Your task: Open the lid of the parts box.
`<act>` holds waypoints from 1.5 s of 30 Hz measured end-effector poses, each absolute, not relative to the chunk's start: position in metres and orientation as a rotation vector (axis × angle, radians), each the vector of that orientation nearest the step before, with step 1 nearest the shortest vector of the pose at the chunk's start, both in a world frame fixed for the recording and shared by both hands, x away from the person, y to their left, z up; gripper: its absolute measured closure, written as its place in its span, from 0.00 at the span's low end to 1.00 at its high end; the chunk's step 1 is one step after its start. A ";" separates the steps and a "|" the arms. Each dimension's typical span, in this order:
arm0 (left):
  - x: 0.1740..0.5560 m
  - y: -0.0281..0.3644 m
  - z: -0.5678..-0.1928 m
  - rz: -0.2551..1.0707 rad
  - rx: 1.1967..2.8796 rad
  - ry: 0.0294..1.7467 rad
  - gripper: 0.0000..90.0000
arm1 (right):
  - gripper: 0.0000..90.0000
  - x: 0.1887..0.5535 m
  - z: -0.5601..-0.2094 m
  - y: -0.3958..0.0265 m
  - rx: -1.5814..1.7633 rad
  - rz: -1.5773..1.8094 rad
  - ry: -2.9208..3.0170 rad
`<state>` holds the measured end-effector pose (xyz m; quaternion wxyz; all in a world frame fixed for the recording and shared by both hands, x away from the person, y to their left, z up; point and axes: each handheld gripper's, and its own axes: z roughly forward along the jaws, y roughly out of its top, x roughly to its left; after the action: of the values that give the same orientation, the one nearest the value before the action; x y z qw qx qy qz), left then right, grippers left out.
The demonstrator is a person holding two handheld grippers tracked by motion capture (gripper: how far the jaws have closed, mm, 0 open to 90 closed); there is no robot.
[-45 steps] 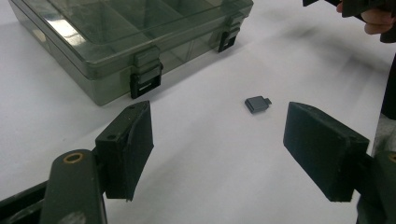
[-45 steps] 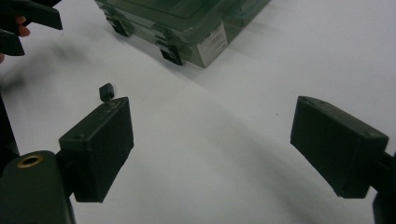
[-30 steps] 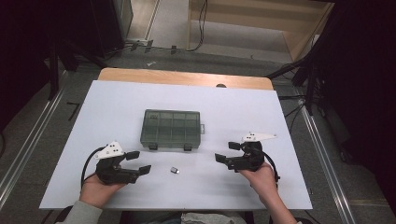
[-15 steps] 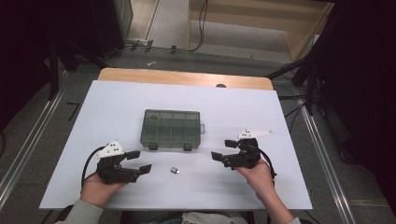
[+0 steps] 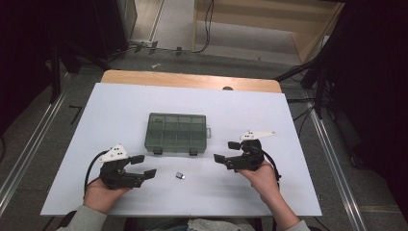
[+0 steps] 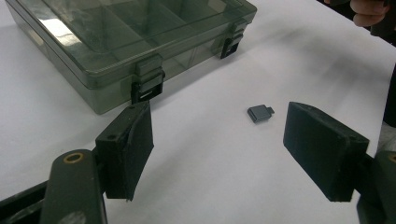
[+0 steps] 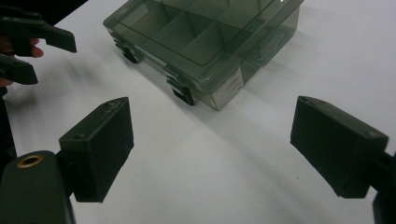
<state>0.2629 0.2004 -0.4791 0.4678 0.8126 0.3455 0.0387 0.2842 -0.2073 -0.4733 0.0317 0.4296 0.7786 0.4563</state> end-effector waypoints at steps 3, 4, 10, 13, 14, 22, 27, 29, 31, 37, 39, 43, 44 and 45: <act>0.263 0.200 -0.479 0.101 1.996 0.852 0.27 | 0.13 0.286 -0.473 -0.205 1.315 1.403 2.402; 0.263 0.200 -0.479 0.101 1.996 0.852 0.27 | 0.13 0.286 -0.473 -0.205 1.315 1.403 2.402; 0.263 0.200 -0.479 0.103 1.994 0.855 0.27 | 0.13 0.293 -0.473 -0.199 1.323 1.405 2.407; 0.263 0.200 -0.479 0.100 1.995 0.854 0.27 | 0.13 0.294 -0.473 -0.196 1.318 1.399 2.409; 0.263 0.200 -0.479 0.100 1.993 0.854 0.27 | 0.13 0.296 -0.473 -0.193 1.310 1.395 2.406; 0.263 0.201 -0.479 0.099 1.994 0.857 0.27 | 0.14 0.302 -0.473 -0.186 1.302 1.371 2.415; 0.263 0.202 -0.479 0.095 1.996 0.858 0.27 | 0.20 0.306 -0.474 -0.182 1.291 1.367 2.422; 0.263 0.202 -0.479 0.094 1.994 0.859 0.27 | 0.21 0.306 -0.474 -0.182 1.290 1.361 2.425; 0.264 0.202 -0.479 0.095 1.995 0.860 0.27 | 0.23 0.307 -0.475 -0.182 1.290 1.357 2.427; 0.263 0.202 -0.479 0.097 1.995 0.861 0.27 | 0.49 0.308 -0.476 -0.183 1.271 1.357 2.436; 0.263 0.202 -0.479 0.097 1.995 0.862 0.27 | 0.70 0.308 -0.477 -0.183 1.276 1.341 2.447; 0.263 0.202 -0.479 0.097 1.995 0.860 0.27 | 0.87 0.307 -0.479 -0.184 1.282 1.344 2.464; 0.263 0.202 -0.479 0.098 1.995 0.859 0.27 | 0.91 0.308 -0.480 -0.184 1.286 1.324 2.474; 0.263 0.202 -0.479 0.097 1.996 0.859 0.27 | 0.97 0.308 -0.483 -0.183 1.285 1.298 2.482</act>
<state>0.2632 0.2021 -0.4790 0.4646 0.8126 0.3497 0.0396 0.3077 -0.1833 -0.4831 0.0301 0.4169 0.8050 0.4210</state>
